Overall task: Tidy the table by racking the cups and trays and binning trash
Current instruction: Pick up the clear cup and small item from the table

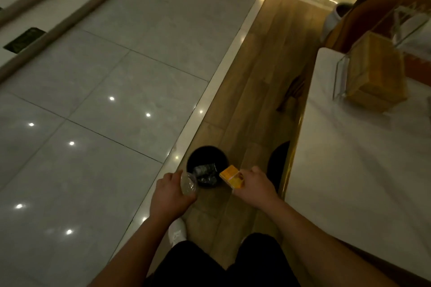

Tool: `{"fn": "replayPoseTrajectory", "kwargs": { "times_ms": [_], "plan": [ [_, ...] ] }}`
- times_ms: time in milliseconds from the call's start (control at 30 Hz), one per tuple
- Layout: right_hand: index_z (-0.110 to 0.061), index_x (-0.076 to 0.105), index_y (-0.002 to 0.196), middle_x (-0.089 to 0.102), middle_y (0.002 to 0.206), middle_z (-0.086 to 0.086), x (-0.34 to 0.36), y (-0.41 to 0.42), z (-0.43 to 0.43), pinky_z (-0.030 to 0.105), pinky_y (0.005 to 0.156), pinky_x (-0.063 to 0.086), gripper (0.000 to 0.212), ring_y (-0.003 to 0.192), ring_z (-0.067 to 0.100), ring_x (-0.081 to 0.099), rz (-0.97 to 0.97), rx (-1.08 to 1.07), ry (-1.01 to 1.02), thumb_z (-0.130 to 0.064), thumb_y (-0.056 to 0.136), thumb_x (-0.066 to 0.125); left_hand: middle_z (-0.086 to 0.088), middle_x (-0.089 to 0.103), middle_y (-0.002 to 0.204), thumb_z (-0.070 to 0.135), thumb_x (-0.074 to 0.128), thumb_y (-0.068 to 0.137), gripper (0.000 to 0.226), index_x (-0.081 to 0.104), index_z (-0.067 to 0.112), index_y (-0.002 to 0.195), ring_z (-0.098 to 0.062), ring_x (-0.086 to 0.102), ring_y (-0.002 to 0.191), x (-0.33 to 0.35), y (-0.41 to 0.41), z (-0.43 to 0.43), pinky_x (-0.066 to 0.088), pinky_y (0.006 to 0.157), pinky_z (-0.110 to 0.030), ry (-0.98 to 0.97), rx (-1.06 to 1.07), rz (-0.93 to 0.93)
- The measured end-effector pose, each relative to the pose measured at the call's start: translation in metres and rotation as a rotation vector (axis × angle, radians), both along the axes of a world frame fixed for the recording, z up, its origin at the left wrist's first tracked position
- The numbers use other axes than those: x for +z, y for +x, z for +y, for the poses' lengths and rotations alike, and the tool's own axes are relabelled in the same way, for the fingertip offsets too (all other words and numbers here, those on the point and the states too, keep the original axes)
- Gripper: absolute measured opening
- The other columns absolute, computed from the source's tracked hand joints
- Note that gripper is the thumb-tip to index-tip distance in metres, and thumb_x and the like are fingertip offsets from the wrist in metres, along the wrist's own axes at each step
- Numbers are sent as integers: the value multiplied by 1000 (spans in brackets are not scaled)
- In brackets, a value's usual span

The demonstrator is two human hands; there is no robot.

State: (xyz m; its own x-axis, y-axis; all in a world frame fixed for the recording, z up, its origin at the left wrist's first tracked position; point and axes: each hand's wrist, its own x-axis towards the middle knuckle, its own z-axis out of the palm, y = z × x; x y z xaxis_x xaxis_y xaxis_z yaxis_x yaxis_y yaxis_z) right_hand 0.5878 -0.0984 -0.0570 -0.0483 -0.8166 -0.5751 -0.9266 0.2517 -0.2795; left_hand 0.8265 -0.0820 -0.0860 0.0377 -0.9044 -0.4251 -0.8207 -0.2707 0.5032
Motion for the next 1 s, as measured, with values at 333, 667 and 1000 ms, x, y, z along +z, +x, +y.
{"fn": "replayPoseTrajectory", "kwargs": {
  "times_ms": [333, 667, 1000],
  "plan": [
    [-14, 57, 114, 48, 121, 11, -64, 2, -64, 33, 81, 44, 43, 105, 30, 57, -40, -88, 189, -38, 80, 66, -7, 55, 129, 45, 73, 71, 79, 47, 22, 142, -25, 52, 116, -41, -14, -72, 45, 82, -29, 133, -117, -58],
    [-12, 54, 125, 47, 133, 15, -222, -8, -141, 33, 79, 47, 56, 105, 30, 58, -55, -290, 416, -47, 82, 67, -7, 56, 123, 49, 67, 73, 68, 54, 19, 133, -24, 52, 113, -180, -39, -155, 42, 79, -28, 266, -229, -157],
    [-9, 59, 116, 51, 122, 16, -387, 23, -153, 40, 80, 53, 51, 98, 34, 59, -116, -487, 401, -42, 78, 72, -11, 52, 126, 45, 71, 71, 71, 54, 15, 132, -30, 52, 112, -360, -49, -200, 52, 85, -39, 335, -415, -215]
  ]
}}
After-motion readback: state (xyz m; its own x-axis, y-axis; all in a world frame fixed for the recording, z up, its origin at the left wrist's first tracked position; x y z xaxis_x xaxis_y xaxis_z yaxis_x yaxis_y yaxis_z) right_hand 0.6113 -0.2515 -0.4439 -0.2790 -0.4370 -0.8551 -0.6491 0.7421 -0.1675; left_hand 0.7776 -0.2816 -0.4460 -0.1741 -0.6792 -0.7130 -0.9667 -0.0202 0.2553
